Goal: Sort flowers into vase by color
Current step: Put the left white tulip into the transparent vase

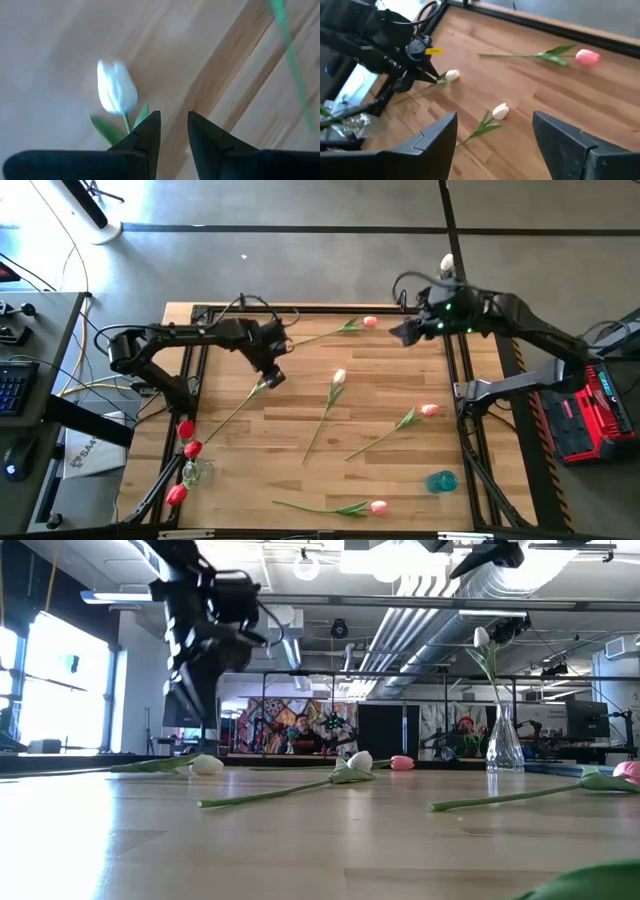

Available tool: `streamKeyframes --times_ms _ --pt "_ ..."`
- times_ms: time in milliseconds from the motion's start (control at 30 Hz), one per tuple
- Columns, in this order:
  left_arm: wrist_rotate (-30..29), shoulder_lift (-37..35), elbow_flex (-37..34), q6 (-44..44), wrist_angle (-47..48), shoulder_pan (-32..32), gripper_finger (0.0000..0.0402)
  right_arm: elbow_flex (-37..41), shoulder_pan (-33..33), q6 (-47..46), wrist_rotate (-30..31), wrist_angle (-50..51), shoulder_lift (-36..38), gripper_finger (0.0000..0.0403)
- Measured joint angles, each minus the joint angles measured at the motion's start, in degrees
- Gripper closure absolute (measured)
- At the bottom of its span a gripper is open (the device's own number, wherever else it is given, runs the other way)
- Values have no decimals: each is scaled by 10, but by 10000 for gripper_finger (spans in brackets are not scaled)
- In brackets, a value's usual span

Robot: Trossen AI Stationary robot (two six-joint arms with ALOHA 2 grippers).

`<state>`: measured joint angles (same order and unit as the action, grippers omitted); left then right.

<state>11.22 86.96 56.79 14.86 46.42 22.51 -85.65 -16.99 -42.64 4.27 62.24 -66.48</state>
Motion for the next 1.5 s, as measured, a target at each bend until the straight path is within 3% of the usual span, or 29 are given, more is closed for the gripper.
streamKeyframes --times_ms 300,633,800,933,1167,1500 --pt "-39 0 -77 61 5 -22 318 0 110 -39 54 5 -49 155" --pt "-43 0 -136 61 -35 -28 322 0 145 -53 62 -21 -110 155" --pt "-44 0 -151 74 -52 -28 358 0 157 -57 77 -58 -130 155" --pt "-43 0 -152 76 -60 -28 395 0 164 -64 115 -72 -142 155" --pt "-29 0 -146 75 -67 -28 399 0 164 -35 118 -18 -158 155" --pt "25 0 -39 35 -70 -27 401 0 164 -73 109 79 -165 155"
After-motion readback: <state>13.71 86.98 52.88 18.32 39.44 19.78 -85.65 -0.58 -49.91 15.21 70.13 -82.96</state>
